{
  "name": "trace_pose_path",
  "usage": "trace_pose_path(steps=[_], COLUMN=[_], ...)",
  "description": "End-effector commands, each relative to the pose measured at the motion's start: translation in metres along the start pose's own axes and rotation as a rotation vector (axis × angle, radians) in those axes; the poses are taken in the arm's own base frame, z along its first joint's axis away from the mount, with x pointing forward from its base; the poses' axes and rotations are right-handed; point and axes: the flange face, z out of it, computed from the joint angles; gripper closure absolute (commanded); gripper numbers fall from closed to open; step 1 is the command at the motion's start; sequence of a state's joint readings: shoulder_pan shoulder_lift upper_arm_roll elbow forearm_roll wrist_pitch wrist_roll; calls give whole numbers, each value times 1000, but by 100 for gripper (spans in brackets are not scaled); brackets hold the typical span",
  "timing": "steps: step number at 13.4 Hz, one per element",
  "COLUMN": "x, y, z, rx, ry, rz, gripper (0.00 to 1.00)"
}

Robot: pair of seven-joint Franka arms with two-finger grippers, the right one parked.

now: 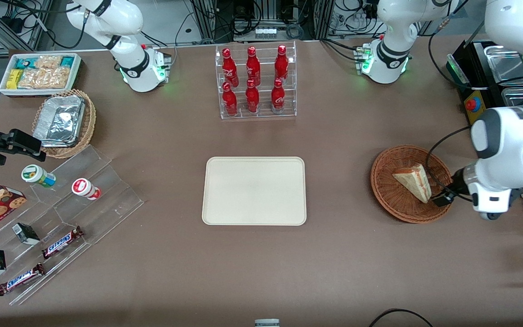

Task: Place sandwich from basket to tray
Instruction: 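Move the left gripper over the wicker basket and lower toward the sandwich, then close the left gripper on the wrapped sandwich in the basket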

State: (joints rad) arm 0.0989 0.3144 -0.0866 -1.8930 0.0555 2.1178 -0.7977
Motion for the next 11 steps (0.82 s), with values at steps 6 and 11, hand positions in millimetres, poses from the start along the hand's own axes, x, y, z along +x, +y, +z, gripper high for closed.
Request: trace_pose_path(steps=[6,11], x=[-70,-67], y=[-10,-22], z=[35,28], rx=[24,68], ry=[45,81], rz=[-78,-60], gripper=[0,0])
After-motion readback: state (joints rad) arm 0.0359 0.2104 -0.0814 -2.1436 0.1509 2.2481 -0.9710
